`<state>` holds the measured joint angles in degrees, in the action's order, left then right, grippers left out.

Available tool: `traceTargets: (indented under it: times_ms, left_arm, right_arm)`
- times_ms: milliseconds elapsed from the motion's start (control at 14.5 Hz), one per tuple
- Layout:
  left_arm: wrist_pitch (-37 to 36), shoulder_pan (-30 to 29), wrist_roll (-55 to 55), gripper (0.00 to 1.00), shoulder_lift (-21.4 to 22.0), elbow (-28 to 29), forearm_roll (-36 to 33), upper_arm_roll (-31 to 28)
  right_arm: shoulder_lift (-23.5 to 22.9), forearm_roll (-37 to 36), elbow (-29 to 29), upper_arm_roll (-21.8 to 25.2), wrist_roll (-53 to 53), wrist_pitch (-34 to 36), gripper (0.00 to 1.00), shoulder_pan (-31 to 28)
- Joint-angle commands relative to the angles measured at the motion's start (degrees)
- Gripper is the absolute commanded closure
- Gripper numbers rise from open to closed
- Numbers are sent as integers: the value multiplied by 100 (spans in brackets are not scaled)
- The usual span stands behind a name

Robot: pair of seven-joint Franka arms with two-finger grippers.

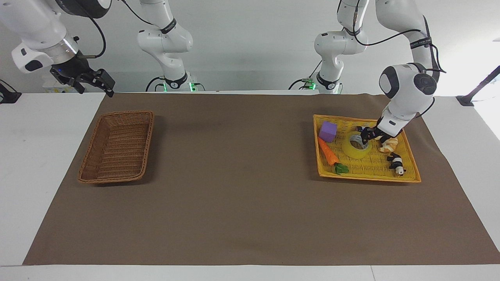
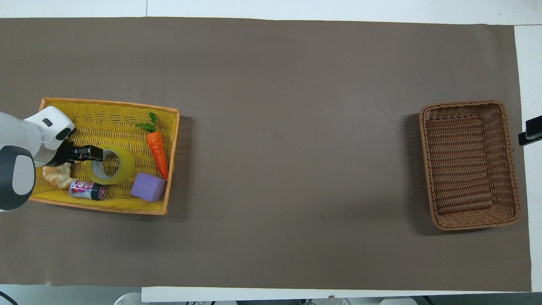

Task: Move tape to another basket
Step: 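Reach the left gripper into the yellow tray and grasp the tape roll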

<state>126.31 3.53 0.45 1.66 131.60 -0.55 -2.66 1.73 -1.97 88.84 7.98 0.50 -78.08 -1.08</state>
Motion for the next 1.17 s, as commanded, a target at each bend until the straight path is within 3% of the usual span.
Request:
traceTargets:
  times_ms: [0, 691, 1106]
  left_arm:
    - [201, 60, -133, 21, -34, 94, 37, -50]
    - [649, -37, -616, 27, 124, 753, 46, -59]
    - [676, -72, -810, 31, -43, 762, 54, -50]
  right_arm:
    - [126, 3, 160, -16, 117, -67, 1, -15]
    - [126, 3, 160, -16, 117, -67, 1, -15]
    - [126, 3, 160, -16, 117, -76, 1, -15]
